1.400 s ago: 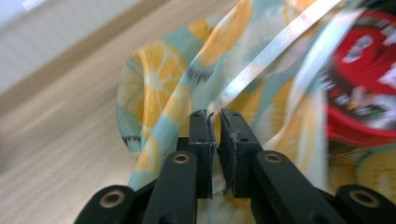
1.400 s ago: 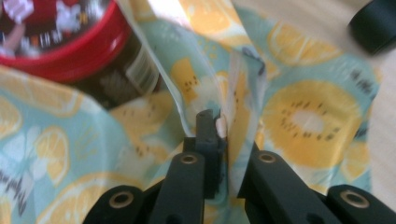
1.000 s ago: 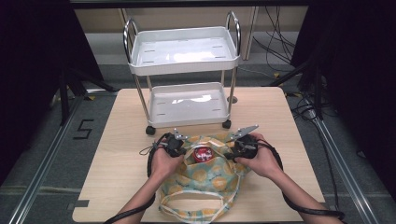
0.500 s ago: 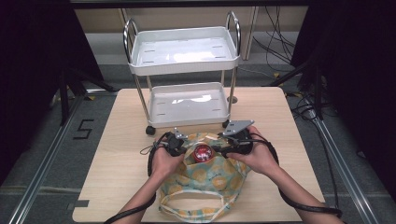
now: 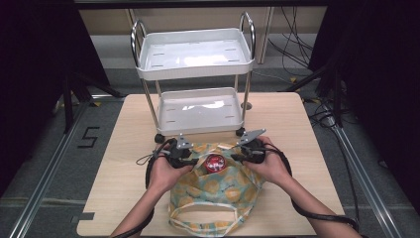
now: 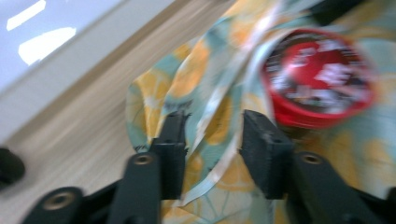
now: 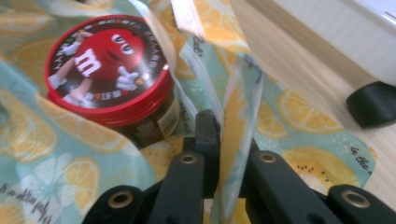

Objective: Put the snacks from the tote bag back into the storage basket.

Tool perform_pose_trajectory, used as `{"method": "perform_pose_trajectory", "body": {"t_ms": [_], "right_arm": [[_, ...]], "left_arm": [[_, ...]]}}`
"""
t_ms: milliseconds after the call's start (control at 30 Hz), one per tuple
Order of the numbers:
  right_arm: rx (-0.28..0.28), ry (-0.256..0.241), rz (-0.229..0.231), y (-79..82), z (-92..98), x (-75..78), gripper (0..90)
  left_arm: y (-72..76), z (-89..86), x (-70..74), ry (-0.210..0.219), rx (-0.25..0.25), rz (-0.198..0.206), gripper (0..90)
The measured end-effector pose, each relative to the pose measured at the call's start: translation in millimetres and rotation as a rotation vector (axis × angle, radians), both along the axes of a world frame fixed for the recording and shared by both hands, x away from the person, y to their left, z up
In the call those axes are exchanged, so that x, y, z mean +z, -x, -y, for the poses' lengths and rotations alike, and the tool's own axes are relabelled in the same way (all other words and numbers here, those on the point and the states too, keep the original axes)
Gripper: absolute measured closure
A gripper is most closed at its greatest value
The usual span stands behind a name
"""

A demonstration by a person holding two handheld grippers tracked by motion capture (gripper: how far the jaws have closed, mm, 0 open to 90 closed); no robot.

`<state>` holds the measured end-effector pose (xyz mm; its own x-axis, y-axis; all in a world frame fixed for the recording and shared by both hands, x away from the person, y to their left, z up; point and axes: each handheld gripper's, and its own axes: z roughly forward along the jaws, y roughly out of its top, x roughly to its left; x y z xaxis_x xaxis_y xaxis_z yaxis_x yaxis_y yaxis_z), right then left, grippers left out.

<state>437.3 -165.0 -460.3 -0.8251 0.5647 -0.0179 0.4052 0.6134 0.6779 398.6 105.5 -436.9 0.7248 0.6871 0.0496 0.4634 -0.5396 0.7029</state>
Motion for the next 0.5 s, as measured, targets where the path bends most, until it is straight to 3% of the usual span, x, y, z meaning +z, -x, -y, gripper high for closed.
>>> {"method": "perform_pose_trajectory", "body": {"t_ms": [133, 200, 267, 300, 367, 400, 433, 467, 500], "right_arm": [[-0.036, 0.000, -0.035, -0.8, -0.5, -2.8, 89.5], [-0.051, -0.002, -0.047, -0.8, -0.9, -5.9, 89.6], [-0.062, -0.016, -0.061, 0.3, -0.7, -8.6, 89.6], [-0.046, 0.016, -0.041, -1.3, 1.8, -9.5, 89.6], [-0.050, 0.021, -0.022, -1.9, 3.3, -14.5, 89.7], [-0.050, 0.023, -0.047, -1.0, 4.3, -14.7, 89.8], [-0.061, 0.024, -0.053, -0.4, 4.6, -15.8, 89.7], [-0.077, 0.015, -0.110, 1.6, 5.1, -13.7, 89.8], [-0.063, 0.019, -0.074, 0.2, 6.3, -16.9, 89.8]], "left_arm": [[8.1, 5.5, 4.4, -0.025, -0.092, -0.026, 49.7], [6.8, 8.1, 0.4, -0.071, -0.121, -0.026, 53.3], [3.7, 10.0, -6.9, -0.090, -0.108, -0.039, 63.5], [0.9, 10.4, -10.6, -0.095, -0.094, -0.049, 68.2], [-5.1, 11.2, -16.2, -0.092, -0.052, -0.069, 76.9], [-7.4, 12.5, -18.9, -0.080, -0.032, -0.075, 80.9], [-11.0, 12.7, -20.9, -0.100, -0.029, -0.074, 83.5], [-12.7, 14.0, -23.5, -0.097, -0.015, -0.088, 85.5], [-15.8, 14.4, -26.3, -0.103, -0.019, -0.097, 86.5]]}}
